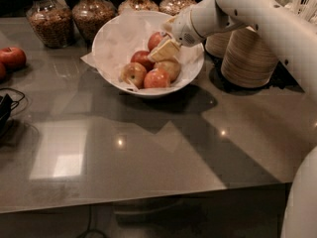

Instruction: Pick apple from white bowl

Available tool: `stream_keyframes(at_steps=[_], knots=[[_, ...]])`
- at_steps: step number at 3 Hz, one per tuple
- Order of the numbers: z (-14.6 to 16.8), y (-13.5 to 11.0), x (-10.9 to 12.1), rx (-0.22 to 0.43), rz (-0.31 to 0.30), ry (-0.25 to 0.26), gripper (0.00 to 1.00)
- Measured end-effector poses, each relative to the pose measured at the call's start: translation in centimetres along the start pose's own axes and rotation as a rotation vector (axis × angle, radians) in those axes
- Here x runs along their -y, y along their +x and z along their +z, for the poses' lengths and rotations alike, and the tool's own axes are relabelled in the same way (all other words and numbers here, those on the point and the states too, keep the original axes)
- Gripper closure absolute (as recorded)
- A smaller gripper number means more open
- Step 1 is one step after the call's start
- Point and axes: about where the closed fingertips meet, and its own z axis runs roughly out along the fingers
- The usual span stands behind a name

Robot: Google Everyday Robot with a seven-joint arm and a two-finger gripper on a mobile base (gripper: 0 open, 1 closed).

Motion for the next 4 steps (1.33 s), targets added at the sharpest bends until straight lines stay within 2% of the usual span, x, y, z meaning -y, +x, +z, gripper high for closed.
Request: stream_keyframes(at_steps=[1,2,4], knots=[[0.00,0.00,0.00,0.000,0.000,0.000,0.38],[0.01,0.00,0.00,0.000,0.000,0.000,0.57],[0.03,0.00,-0.01,0.000,0.000,0.000,1.00]])
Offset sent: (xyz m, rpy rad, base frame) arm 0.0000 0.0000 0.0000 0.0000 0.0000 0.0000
